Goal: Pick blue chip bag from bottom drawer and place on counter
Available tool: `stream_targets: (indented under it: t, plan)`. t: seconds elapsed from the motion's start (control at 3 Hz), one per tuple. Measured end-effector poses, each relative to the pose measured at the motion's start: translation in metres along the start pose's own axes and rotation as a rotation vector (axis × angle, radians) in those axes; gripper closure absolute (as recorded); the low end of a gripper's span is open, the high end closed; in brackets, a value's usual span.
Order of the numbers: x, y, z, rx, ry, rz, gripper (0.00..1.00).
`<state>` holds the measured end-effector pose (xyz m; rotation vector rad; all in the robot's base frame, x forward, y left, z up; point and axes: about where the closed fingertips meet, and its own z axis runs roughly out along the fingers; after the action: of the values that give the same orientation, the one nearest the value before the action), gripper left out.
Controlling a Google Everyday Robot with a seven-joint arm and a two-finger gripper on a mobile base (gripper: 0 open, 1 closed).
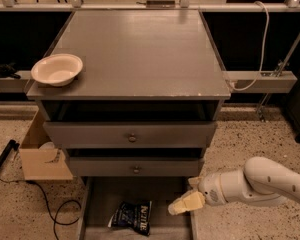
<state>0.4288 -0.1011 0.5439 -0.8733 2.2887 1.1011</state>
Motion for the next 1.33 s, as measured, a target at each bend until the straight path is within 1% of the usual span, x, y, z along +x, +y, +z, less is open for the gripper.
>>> stream_targets:
  t: [0.33, 0.67, 1.0, 1.33]
  plan:
    - [0.033, -0.001, 0.035, -0.035, 0.047, 0.081, 0.0]
    - [0.064, -0.005, 0.069, -0.077, 0.113, 0.168, 0.0]
    - [0.082, -0.018, 0.098, -0.087, 0.166, 0.228, 0.0]
    - [0.086, -0.026, 0.112, -0.072, 0.172, 0.249, 0.0]
